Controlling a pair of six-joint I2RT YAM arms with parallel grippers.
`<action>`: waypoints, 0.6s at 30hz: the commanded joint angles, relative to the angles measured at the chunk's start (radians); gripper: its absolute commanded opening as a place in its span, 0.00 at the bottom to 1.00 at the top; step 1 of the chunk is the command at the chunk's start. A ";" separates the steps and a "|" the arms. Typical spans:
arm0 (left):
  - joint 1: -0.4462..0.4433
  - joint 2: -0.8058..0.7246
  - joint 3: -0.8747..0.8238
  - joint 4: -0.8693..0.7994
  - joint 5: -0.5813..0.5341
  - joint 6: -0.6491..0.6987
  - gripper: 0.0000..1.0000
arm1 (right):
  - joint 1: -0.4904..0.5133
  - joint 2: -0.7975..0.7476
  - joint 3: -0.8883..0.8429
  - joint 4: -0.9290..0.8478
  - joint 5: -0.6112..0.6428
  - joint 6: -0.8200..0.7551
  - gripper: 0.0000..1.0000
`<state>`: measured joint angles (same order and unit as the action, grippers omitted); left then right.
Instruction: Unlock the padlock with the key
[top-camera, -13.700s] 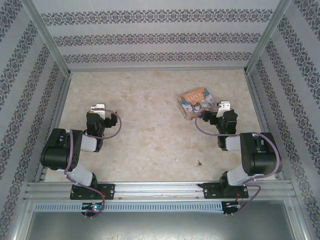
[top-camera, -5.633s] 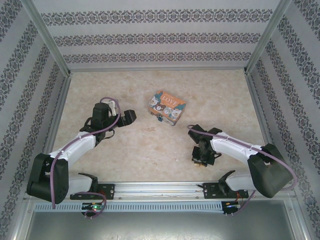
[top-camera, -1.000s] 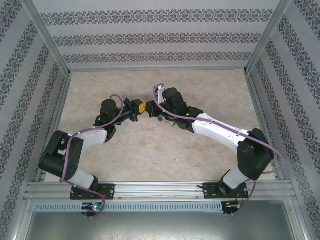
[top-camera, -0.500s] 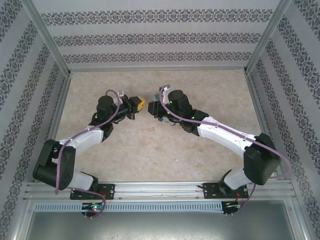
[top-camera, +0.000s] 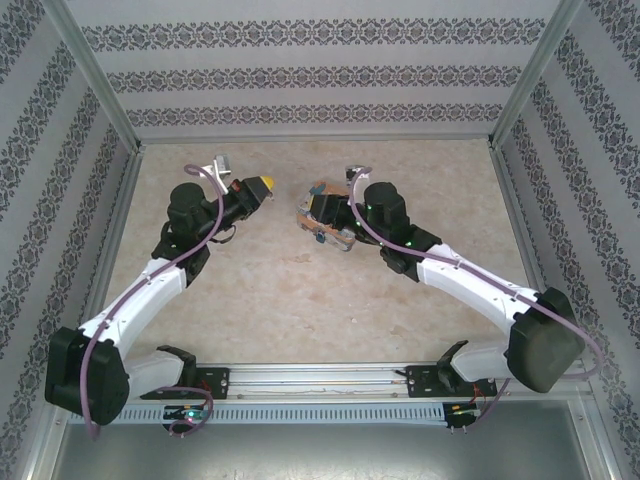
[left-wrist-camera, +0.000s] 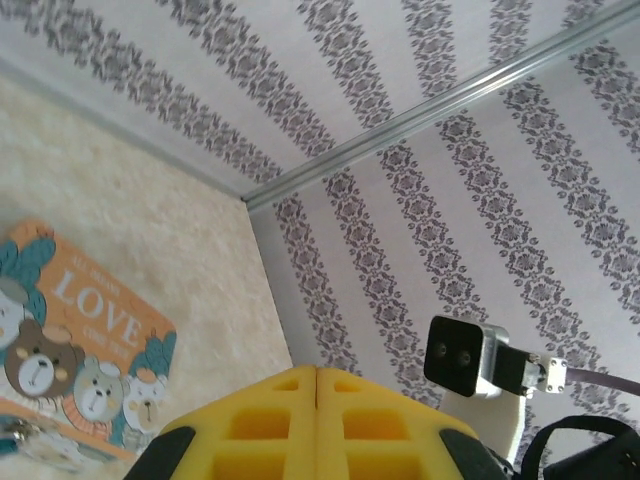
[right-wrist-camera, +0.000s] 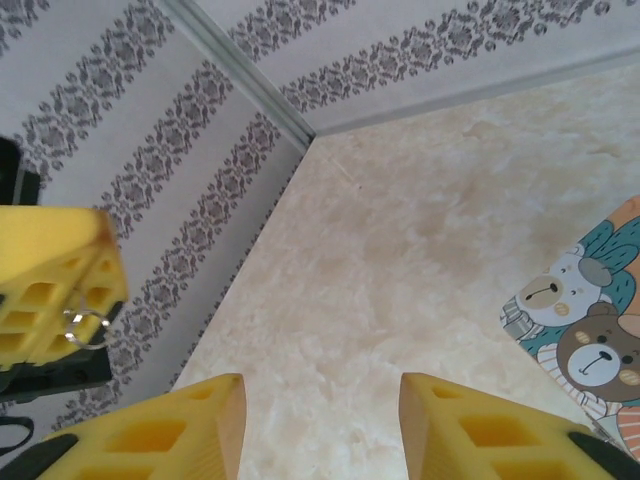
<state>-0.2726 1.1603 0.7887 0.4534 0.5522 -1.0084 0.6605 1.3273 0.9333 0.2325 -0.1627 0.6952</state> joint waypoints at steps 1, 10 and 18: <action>0.013 -0.039 -0.026 0.142 -0.013 0.165 0.00 | -0.018 -0.034 -0.045 0.160 -0.028 0.067 0.51; 0.021 0.006 -0.010 0.351 0.094 0.138 0.00 | -0.044 0.023 -0.073 0.418 -0.266 0.164 0.65; 0.022 0.084 0.009 0.469 0.158 0.019 0.00 | -0.033 0.091 -0.049 0.542 -0.334 0.187 0.63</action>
<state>-0.2596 1.2358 0.7746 0.8024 0.6605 -0.9394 0.6193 1.4044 0.8696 0.6773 -0.4435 0.8673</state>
